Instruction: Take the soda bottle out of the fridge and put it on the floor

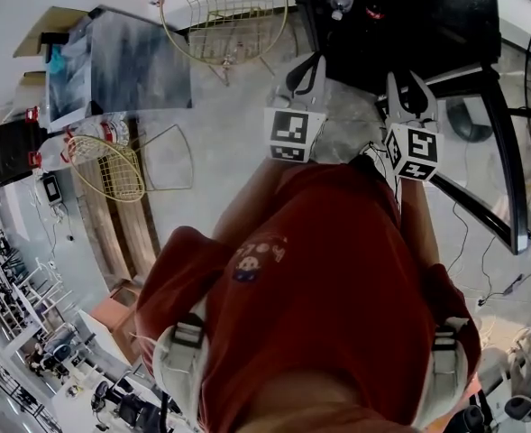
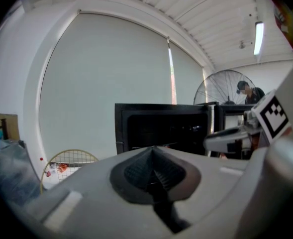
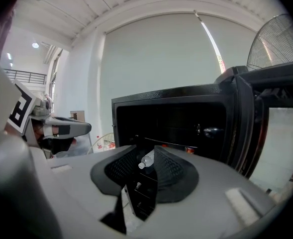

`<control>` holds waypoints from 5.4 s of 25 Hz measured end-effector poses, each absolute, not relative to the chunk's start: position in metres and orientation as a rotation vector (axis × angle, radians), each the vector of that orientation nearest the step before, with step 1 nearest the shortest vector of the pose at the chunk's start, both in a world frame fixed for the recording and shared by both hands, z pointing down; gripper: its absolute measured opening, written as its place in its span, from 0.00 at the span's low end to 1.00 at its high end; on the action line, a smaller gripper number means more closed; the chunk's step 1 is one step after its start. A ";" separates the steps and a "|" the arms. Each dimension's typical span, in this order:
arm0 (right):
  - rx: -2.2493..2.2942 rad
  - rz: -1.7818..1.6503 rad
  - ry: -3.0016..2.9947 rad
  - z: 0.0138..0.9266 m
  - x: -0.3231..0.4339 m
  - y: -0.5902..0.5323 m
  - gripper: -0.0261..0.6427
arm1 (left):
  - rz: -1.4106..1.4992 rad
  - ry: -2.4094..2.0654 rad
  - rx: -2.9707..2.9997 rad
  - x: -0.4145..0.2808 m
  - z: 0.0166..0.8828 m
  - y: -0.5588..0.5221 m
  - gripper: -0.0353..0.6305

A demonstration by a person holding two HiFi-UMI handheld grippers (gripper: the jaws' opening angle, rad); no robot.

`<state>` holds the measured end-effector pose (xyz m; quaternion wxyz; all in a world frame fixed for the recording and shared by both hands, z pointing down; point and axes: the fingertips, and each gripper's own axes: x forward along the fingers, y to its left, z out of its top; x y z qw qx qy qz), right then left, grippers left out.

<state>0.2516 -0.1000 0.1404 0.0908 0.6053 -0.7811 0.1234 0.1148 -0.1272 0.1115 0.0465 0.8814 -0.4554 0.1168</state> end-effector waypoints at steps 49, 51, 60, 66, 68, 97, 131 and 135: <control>1.807 0.587 -2.204 0.285 0.199 -0.125 0.44 | 0.438 -1.453 2.556 0.045 0.258 -0.143 0.05; 1.816 0.583 -2.202 0.299 0.198 -0.129 0.44 | 0.429 -1.468 2.550 0.041 0.272 -0.145 0.05; 1.862 0.591 -2.177 0.354 0.207 -0.143 0.44 | 0.436 -1.461 2.477 0.042 0.342 -0.153 0.05; 1.882 0.607 -2.156 0.372 0.219 -0.139 0.44 | 0.468 -1.415 2.495 0.057 0.357 -0.143 0.05; 1.884 0.610 -2.152 0.375 0.221 -0.142 0.44 | 0.459 -1.426 2.483 0.057 0.359 -0.144 0.05; 2.006 0.431 -2.158 0.350 0.258 -0.284 0.48 | 0.517 -1.446 2.418 0.055 0.365 -0.136 0.05; 2.020 0.431 -2.097 0.357 0.270 -0.350 0.50 | 0.596 -1.430 2.389 0.047 0.372 -0.111 0.05; 2.018 0.445 -2.080 0.356 0.274 -0.334 0.50 | 0.601 -1.421 2.385 0.046 0.366 -0.099 0.05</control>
